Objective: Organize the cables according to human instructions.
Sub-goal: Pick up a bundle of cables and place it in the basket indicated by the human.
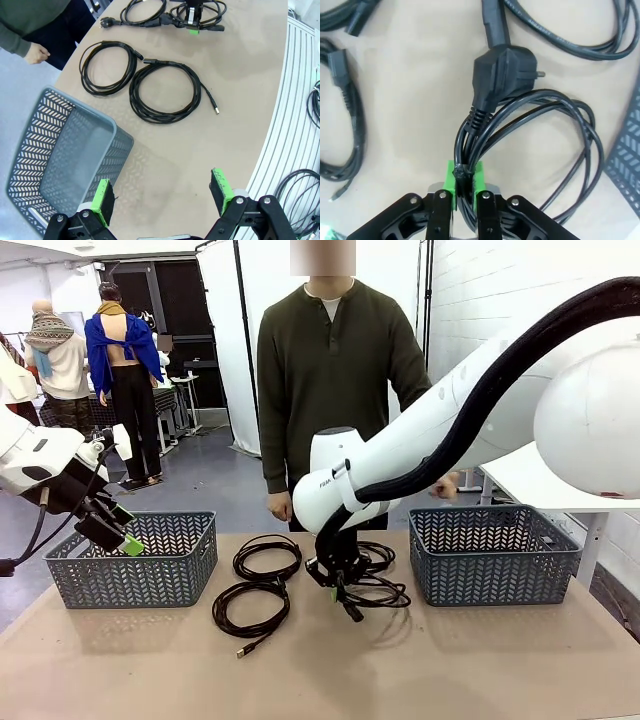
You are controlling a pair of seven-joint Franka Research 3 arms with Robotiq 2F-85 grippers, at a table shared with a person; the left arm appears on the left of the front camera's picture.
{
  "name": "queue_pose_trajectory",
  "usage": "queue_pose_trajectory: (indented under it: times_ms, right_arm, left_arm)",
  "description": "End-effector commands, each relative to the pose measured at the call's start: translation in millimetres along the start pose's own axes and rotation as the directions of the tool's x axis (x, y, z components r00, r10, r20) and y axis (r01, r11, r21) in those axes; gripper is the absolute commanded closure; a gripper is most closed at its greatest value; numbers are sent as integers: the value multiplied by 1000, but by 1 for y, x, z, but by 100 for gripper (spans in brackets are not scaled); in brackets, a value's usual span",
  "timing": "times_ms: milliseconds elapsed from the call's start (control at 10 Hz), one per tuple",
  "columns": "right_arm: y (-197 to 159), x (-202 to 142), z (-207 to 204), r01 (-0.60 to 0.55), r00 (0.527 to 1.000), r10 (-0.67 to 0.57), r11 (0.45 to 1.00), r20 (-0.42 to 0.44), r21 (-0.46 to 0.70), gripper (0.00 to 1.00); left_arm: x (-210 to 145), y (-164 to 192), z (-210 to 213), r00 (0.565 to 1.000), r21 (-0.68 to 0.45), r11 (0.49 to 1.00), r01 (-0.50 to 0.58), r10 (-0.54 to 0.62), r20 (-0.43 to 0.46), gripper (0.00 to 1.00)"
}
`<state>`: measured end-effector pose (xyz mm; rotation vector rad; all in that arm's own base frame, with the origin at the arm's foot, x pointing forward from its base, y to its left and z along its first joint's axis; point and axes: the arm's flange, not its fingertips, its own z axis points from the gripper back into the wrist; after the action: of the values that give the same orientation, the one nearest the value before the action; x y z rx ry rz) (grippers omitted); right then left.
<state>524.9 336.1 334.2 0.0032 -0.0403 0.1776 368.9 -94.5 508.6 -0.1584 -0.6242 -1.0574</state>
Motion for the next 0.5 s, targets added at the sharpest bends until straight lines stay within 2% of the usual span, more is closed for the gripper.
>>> queue_pose_trajectory:
  times_ms: [0,200,400]
  right_arm:
    - [3,-13,30,-43,999,45,998,22,-53,100]
    - [8,-22,64,-209,977,212,975,31,-74,100]
    - [6,-32,99,-457,885,463,884,48,-98,100]
  left_arm:
    - [-2,2,-1,1000,-15,1000,2,-2,12,0]
    - [-2,2,-1,1000,-15,1000,2,-2,12,0]
    - [-2,2,-1,1000,-15,1000,2,-2,12,0]
